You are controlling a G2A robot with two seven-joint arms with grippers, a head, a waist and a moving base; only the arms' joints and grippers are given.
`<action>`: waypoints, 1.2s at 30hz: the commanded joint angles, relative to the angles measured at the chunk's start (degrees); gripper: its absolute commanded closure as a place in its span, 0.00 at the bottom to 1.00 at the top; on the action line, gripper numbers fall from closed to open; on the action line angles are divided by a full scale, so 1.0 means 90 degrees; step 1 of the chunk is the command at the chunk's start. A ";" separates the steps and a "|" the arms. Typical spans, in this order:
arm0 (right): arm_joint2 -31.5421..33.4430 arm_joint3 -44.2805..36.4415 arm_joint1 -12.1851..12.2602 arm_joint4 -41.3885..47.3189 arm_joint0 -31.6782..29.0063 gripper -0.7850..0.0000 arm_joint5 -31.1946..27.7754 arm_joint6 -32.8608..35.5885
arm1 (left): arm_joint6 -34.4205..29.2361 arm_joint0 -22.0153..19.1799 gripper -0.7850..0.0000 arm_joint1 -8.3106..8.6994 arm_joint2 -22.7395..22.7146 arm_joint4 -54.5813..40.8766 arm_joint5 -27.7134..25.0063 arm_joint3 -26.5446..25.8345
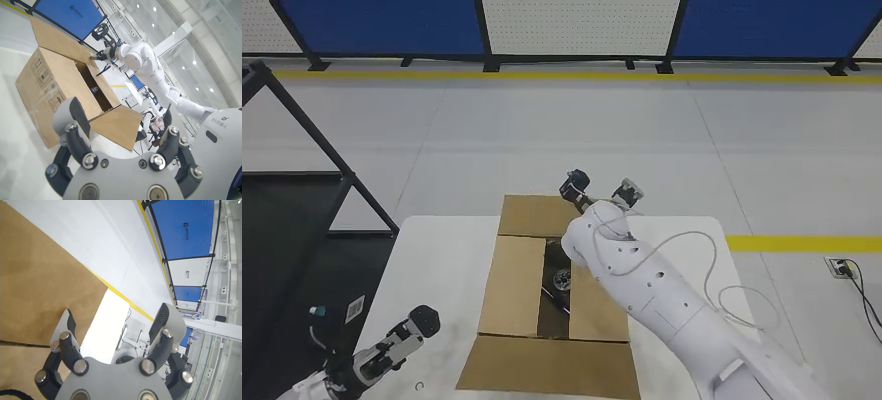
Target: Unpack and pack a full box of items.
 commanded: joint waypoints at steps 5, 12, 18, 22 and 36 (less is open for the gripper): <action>0.0279 0.0682 -0.0151 0.0604 0.0194 0.00 -0.0394 -0.0132 | 0.0087 0.0139 0.00 0.0001 -0.0013 -0.0119 -0.0093 -0.0079; 0.0432 0.1329 -0.0320 0.0993 0.0394 0.00 -0.0711 -0.0558 | 0.0023 0.0201 0.00 0.0021 -0.0071 -0.0225 -0.0130 -0.0058; 0.0563 0.1709 -0.0406 0.1221 0.0511 0.00 -0.0866 -0.0788 | 0.0063 0.0249 0.00 0.0026 -0.0061 -0.0158 -0.0149 -0.0118; 0.0620 0.1855 -0.0465 0.1306 0.0550 0.00 -0.0795 -0.1001 | 0.0094 0.0275 0.00 0.0030 -0.0066 -0.0123 -0.0155 -0.0135; 0.1161 0.1326 -0.0098 0.1312 0.0431 0.00 -0.1545 -0.2886 | 0.0218 0.0353 0.00 0.0039 -0.0037 -0.0035 -0.0163 -0.0212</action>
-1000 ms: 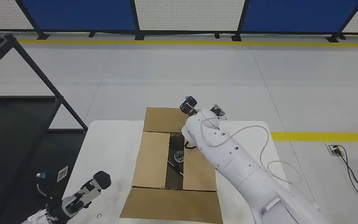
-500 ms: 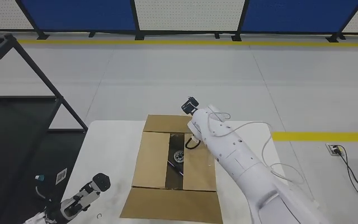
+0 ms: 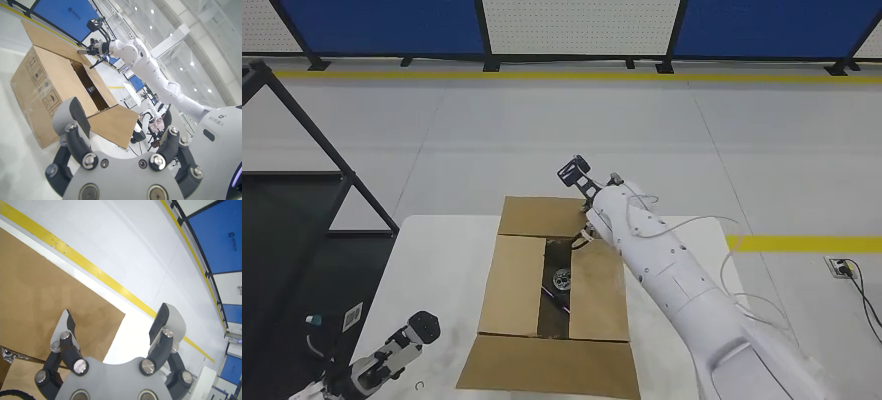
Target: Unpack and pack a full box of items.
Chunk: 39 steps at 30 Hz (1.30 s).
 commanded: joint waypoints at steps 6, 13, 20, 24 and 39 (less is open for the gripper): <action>0.0780 -0.1405 0.0578 -0.0004 -0.0550 0.00 -0.0919 -0.0435 | 0.0044 -0.0070 0.00 0.0003 0.0107 0.0111 0.0083 -0.0029; 0.2347 -0.4032 0.1253 0.0540 -0.1922 0.00 -0.2184 0.0269 | 0.0087 -0.0188 0.00 0.0008 0.0207 0.0224 0.0183 -0.0054; 0.3265 -0.5369 0.1557 0.1156 -0.2765 0.00 -0.2997 0.1229 | 0.0102 -0.0332 0.00 0.0016 0.0313 0.0403 0.0291 -0.0071; 0.3265 -0.5369 0.1557 0.1156 -0.2765 0.00 -0.2997 0.1229 | 0.0182 -0.0341 0.00 0.0015 0.0302 0.0594 0.0292 -0.0084; 0.3451 -0.5419 0.1600 0.3168 -0.2836 0.00 -0.3470 0.1739 | 0.0508 -0.0347 0.00 0.0006 0.0268 0.0641 0.0474 -0.0083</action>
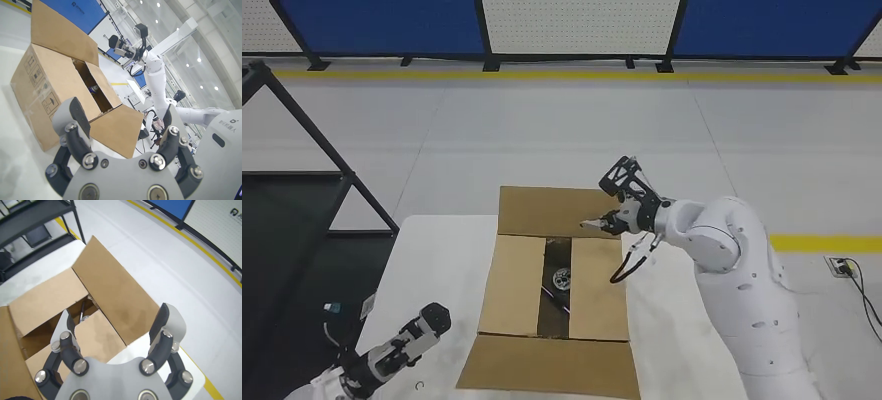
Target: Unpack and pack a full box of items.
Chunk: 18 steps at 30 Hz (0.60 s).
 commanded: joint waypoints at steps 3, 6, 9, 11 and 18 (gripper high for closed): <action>-0.0039 0.0025 0.0002 0.1578 0.0108 0.00 0.0214 0.0858 | 0.0156 -0.0066 0.00 -0.0001 -0.0054 -0.0125 -0.0018 0.0138; -0.0066 0.0127 0.0002 0.2656 0.0195 0.00 0.0793 0.1617 | 0.0249 -0.0154 0.00 -0.0003 -0.0065 -0.0250 -0.0011 0.0320; -0.0098 0.0365 0.0014 0.3849 0.0337 0.00 0.1063 0.2468 | 0.0310 -0.0238 0.00 -0.0010 -0.0047 -0.0522 -0.0002 0.0505; -0.0115 0.0521 0.0036 0.4387 0.0408 0.00 0.1251 0.2863 | 0.0290 -0.0274 0.00 -0.0012 -0.0043 -0.0742 -0.0033 0.0628; -0.0389 0.0612 0.0079 0.5433 0.0458 0.00 0.1759 0.3373 | 0.0094 -0.0326 0.00 -0.0006 -0.0016 -0.1065 -0.0006 0.0764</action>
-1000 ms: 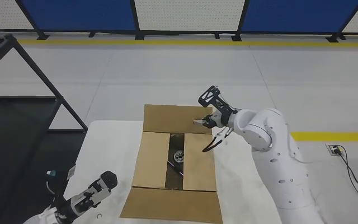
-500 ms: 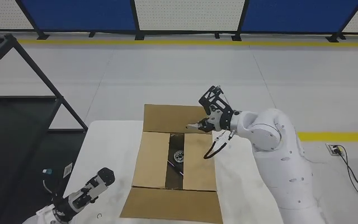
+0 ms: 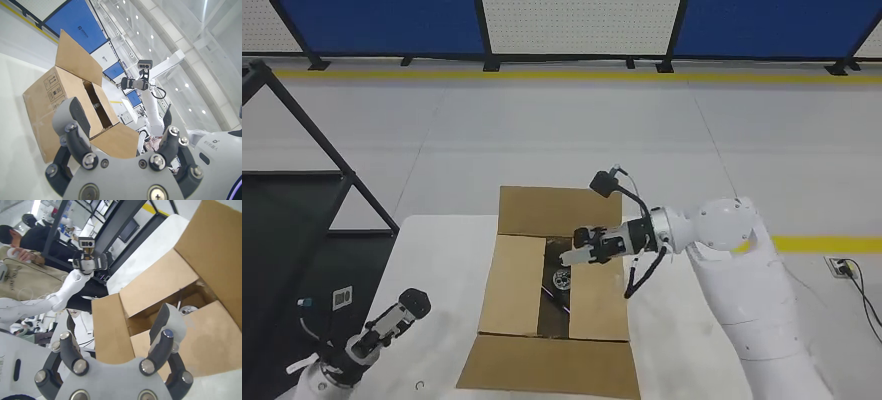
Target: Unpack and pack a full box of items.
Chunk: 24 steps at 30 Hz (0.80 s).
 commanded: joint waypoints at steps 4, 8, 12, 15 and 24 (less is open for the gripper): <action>0.0008 -0.0001 -0.0002 -0.0210 -0.0002 0.00 -0.0022 -0.0022 | 0.0006 0.0001 0.00 0.0000 -0.0001 0.0008 -0.0001 -0.0003; -0.0033 -0.0033 -0.0006 -0.0196 -0.0024 0.00 -0.0032 -0.0033 | 0.0006 0.0001 0.00 0.0000 -0.0001 0.0008 -0.0001 -0.0003; -0.0632 0.0143 -0.0072 -0.0260 0.0053 0.00 0.0325 -0.0106 | 0.0190 -0.0006 0.00 -0.0018 0.0116 0.0223 0.0224 -0.0080; -0.1072 0.0681 -0.0189 0.0007 0.0305 0.00 0.0731 -0.0208 | 0.0290 -0.0039 0.00 -0.0040 0.0252 0.0196 0.0361 -0.0015; -0.2119 0.1658 -0.0490 -0.0137 0.0759 0.00 0.1295 -0.0854 | 0.0459 -0.0156 0.00 -0.0080 0.0379 0.0002 0.0560 0.0211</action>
